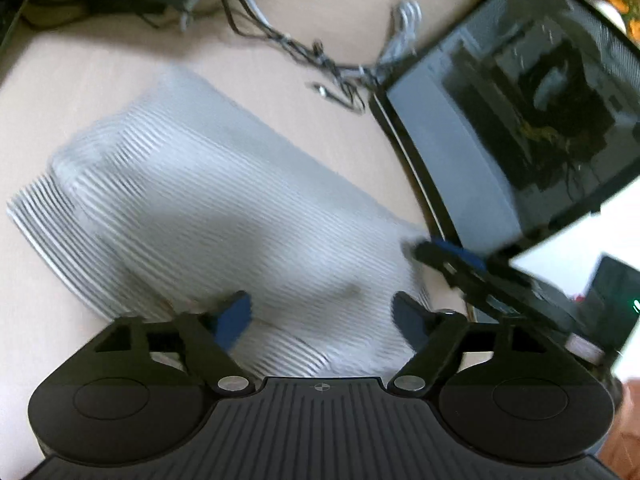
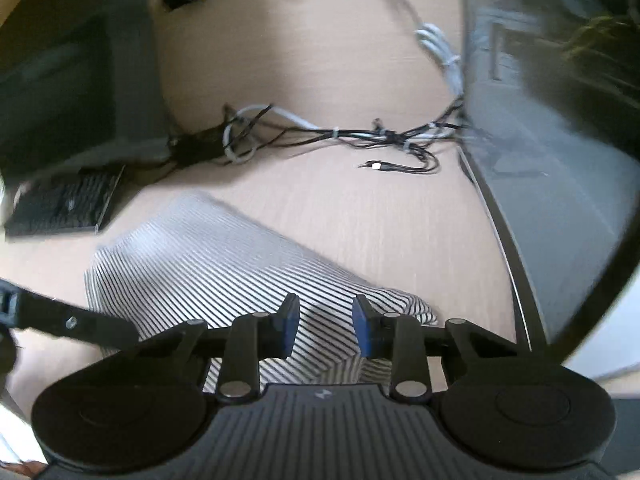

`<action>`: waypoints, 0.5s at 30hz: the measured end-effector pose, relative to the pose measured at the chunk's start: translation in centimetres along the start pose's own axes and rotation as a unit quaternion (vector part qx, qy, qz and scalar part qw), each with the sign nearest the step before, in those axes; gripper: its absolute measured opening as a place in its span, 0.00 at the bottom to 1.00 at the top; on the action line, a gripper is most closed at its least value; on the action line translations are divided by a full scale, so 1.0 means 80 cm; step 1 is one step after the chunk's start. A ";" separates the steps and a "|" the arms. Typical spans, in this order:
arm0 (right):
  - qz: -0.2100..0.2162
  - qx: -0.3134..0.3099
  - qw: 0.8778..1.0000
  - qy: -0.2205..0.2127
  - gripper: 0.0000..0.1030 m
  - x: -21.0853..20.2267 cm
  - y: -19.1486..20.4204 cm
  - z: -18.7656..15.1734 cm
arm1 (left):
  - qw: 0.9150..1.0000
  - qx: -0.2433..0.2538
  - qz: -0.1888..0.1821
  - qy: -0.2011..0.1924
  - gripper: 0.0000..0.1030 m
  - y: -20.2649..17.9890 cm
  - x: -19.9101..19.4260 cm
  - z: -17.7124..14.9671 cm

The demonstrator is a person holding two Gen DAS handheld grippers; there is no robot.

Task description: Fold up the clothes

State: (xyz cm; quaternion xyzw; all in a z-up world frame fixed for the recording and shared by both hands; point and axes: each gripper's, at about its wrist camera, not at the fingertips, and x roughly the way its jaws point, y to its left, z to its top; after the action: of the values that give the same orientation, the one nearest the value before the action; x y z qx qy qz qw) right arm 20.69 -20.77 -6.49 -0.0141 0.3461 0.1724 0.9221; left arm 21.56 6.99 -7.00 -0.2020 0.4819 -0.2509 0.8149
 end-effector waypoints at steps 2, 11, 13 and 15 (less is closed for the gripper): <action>0.012 -0.011 1.000 0.004 0.29 0.018 -0.008 -0.004 | 1.000 -0.005 0.025 -0.005 0.76 -0.010 0.007 -0.012; 0.044 -0.014 0.999 -0.012 0.33 0.010 -0.016 -0.034 | 0.994 -0.014 0.100 -0.027 0.73 -0.027 0.023 -0.011; 0.047 -0.002 0.999 -0.010 0.36 -0.002 -0.010 -0.042 | 0.993 -0.002 0.116 -0.031 0.73 -0.028 0.031 0.000; 0.055 0.009 0.998 -0.007 0.41 -0.015 0.002 -0.050 | 0.990 0.012 0.135 -0.040 0.73 -0.029 0.039 0.014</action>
State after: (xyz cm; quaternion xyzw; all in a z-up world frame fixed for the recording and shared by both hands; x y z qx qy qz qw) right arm 17.26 -21.61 -8.78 0.0139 0.3414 0.2195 0.9138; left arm 23.32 3.34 -7.31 -0.1354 0.4684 -0.1359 0.8624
